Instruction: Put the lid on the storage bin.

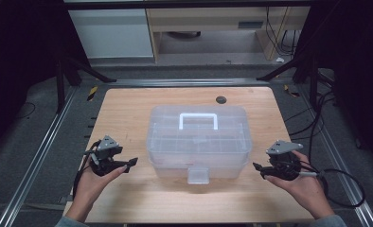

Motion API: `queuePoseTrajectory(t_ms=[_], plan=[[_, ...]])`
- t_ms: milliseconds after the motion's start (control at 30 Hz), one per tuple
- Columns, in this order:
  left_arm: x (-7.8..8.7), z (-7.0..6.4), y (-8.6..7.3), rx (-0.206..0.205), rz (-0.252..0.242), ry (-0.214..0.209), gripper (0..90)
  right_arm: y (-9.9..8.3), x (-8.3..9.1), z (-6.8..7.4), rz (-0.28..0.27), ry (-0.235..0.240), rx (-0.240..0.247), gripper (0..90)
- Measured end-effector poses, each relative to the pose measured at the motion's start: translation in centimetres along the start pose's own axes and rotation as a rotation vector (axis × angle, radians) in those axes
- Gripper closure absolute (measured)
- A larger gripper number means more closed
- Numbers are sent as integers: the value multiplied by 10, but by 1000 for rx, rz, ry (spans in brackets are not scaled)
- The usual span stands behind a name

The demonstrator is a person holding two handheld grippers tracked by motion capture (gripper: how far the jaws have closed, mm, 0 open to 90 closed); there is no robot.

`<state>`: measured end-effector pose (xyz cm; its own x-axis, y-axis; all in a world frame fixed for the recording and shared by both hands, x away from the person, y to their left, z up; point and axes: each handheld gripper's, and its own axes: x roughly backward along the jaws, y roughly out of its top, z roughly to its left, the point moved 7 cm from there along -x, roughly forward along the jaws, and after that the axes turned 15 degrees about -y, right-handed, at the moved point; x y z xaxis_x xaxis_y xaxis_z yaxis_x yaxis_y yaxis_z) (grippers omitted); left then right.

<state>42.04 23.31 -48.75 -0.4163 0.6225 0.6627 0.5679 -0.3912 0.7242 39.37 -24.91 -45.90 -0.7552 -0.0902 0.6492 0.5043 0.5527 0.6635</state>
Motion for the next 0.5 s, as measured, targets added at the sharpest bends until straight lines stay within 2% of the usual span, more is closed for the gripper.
queuePoseTrajectory(t_ms=[67,200,333,500], plan=[[-3,6,-3,7,20,18,134,-3,-6,-5,14,-25,-25,322],[-8,20,-5,39,27,34,88,-7,-18,-15,25,-61,-73,353],[-13,34,-2,34,28,46,58,-10,-30,-24,31,-86,-107,363],[-24,56,0,34,52,70,55,-13,-51,-36,58,-88,-149,296]])
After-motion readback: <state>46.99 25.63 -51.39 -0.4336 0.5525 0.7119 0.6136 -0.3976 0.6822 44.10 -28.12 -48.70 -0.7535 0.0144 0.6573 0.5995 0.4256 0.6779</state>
